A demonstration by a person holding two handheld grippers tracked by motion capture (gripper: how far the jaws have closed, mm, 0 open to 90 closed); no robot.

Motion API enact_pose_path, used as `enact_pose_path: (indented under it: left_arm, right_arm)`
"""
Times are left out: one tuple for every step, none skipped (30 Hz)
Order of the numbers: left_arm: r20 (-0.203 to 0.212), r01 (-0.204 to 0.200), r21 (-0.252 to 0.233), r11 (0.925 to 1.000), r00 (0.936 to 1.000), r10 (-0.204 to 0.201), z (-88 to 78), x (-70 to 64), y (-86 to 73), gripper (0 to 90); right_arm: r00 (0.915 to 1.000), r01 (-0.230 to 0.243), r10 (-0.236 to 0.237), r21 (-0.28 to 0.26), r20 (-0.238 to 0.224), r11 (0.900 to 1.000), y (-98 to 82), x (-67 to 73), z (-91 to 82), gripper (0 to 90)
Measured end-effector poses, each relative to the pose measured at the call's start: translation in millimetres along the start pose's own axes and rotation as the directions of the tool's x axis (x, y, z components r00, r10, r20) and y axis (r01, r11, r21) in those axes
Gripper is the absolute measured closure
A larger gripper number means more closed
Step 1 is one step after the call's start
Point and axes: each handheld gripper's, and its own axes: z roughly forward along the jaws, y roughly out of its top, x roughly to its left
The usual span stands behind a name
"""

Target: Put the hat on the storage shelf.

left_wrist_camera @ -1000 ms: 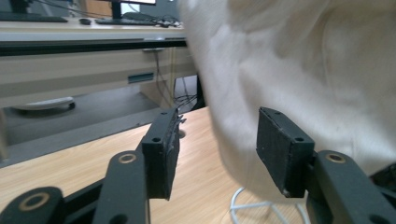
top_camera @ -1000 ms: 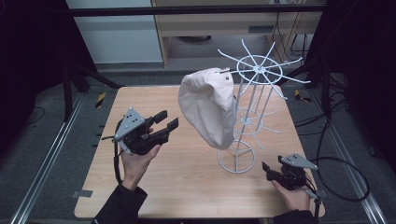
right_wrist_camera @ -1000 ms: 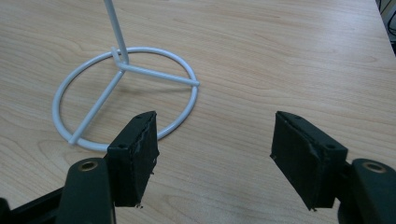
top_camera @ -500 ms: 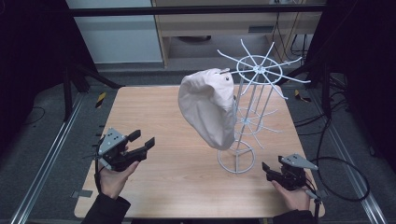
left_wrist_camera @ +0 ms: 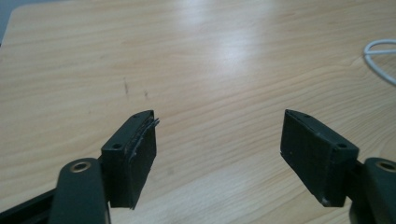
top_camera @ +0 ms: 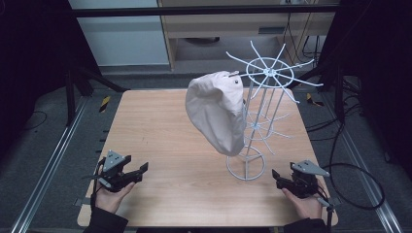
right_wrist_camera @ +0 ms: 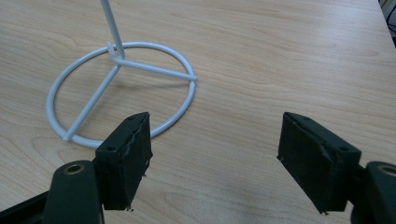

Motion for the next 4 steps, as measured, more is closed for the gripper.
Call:
enact_pose_path:
  left_arm:
    - [-0.008, -0.005, 0.006, 1.0, 1.0, 0.005, 0.1, 1.8, -2.1, 25.7]
    - [-0.014, 0.0, 0.014, 0.9999, 0.9999, 0.0, 0.0, 4.9, -5.6, 25.1]
    - [-0.016, 0.0, 0.022, 0.9998, 0.9999, 0.0, -0.4, 8.1, -8.3, 24.4]
    - [-0.021, 0.003, 0.025, 0.9997, 0.9998, -0.002, -0.5, 10.2, -10.5, 24.0]
  right_arm:
    - [1.0, -0.002, 0.002, 0.001, -0.001, 1.0, -0.4, -0.4, 0.2, 25.3]
    - [1.0, -0.006, 0.006, 0.002, -0.001, 1.0, -0.7, -0.4, 0.1, 25.0]
    - [1.0, -0.004, 0.004, 0.004, 0.002, 1.0, -1.0, -1.1, 0.3, 24.6]
    - [0.9999, -0.01, 0.01, 0.006, 0.003, 1.0, -0.9, -1.0, 0.3, 24.3]
